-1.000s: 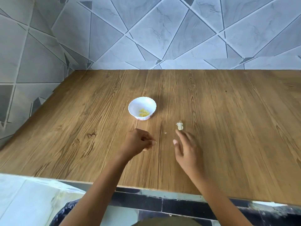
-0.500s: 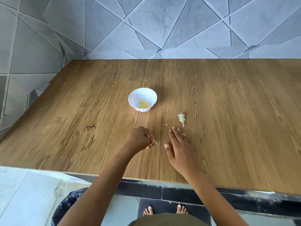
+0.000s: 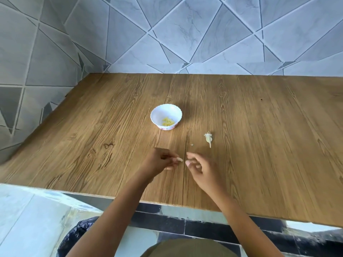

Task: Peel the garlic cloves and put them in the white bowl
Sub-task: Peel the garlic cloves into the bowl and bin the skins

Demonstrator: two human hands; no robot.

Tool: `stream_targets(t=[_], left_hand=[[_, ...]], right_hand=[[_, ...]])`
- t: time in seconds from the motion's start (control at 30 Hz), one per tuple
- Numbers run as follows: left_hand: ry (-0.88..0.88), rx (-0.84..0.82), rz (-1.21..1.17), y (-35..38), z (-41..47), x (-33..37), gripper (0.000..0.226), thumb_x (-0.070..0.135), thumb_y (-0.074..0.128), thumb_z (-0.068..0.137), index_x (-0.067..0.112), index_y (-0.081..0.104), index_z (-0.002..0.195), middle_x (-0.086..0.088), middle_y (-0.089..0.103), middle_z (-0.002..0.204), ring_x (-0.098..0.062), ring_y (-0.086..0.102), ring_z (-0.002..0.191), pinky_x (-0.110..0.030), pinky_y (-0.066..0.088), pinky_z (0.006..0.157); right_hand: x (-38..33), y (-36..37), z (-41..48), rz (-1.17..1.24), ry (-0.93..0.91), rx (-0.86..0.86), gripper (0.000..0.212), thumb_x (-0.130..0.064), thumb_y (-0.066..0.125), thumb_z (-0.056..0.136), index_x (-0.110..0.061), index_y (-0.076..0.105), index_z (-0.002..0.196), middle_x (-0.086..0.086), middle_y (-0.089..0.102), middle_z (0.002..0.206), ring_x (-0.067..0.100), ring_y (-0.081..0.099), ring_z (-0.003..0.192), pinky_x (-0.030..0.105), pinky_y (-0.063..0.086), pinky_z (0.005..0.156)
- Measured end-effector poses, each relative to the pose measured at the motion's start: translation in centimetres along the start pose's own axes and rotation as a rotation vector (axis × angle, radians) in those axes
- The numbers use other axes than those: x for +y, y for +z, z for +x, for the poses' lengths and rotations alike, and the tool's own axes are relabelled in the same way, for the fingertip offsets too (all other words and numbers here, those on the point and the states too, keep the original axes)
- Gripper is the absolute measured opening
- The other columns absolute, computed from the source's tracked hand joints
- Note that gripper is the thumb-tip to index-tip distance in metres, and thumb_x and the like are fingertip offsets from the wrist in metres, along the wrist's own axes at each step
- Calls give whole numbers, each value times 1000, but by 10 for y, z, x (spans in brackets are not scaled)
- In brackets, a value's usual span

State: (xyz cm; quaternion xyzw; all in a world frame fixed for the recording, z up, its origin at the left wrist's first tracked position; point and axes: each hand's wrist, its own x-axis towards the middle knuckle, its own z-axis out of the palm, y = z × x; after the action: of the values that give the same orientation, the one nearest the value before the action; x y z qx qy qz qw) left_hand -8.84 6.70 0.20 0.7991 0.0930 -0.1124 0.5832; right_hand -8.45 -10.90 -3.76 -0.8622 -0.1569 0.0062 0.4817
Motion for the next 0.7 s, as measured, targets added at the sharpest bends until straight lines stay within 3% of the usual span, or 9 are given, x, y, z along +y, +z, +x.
stream_targets(t=[0.1, 0.2, 0.4, 0.5, 0.6, 0.67, 0.7], left_hand=[[-23, -29, -149, 3, -4, 3, 14, -1, 60, 89, -5, 66, 101, -11, 70, 80, -10, 67, 72, -19, 56, 69], [-13, -21, -157, 2, -5, 7, 10, 2, 64, 87, -3, 65, 96, -12, 70, 81, -12, 67, 71, -20, 56, 67], [7, -33, -113, 1, -2, 8, 6, 7, 63, 89, 2, 66, 86, -10, 69, 79, -11, 66, 70, -19, 56, 64], [-43, -46, -94, 2, -1, 8, 11, 7, 60, 91, 4, 65, 81, -6, 66, 73, -5, 65, 63, -17, 53, 59], [-98, -47, -135, 6, -1, 7, 12, 8, 59, 92, 2, 66, 84, -7, 66, 72, -5, 65, 62, -16, 51, 58], [-99, -37, -155, 7, 0, 6, 11, 8, 59, 92, 2, 66, 85, -7, 66, 72, -6, 65, 63, -16, 52, 58], [-81, -24, -139, 7, 0, 6, 11, 7, 59, 91, 2, 66, 84, -7, 67, 72, -8, 65, 64, -17, 53, 59]], right_hand=[[-12, 1, 8, 397, 240, -94, 11, -20, 61, 90, -15, 67, 99, -2, 70, 86, 8, 64, 77, 15, 49, 67], [-19, -2, 12, 610, 289, -54, 6, -12, 64, 87, -11, 69, 84, 1, 67, 70, 5, 60, 62, 16, 49, 58], [-16, -1, 20, 491, 199, -117, 12, -11, 62, 90, -12, 61, 77, -4, 59, 68, 4, 52, 62, 16, 45, 60], [-8, 8, 18, 209, -106, 14, 17, -11, 56, 92, -11, 54, 76, -9, 53, 69, 1, 50, 64, 17, 42, 61], [-2, 14, 17, 19, -358, 146, 14, -8, 46, 88, -9, 49, 74, -4, 52, 71, 13, 52, 63, 29, 45, 55], [1, 13, 18, 6, -338, 133, 15, -9, 49, 90, -10, 51, 74, -3, 54, 70, 14, 53, 62, 29, 45, 55], [-2, 11, 18, 62, -233, 85, 17, -11, 53, 91, -13, 52, 74, -4, 55, 70, 11, 53, 62, 27, 45, 56]])
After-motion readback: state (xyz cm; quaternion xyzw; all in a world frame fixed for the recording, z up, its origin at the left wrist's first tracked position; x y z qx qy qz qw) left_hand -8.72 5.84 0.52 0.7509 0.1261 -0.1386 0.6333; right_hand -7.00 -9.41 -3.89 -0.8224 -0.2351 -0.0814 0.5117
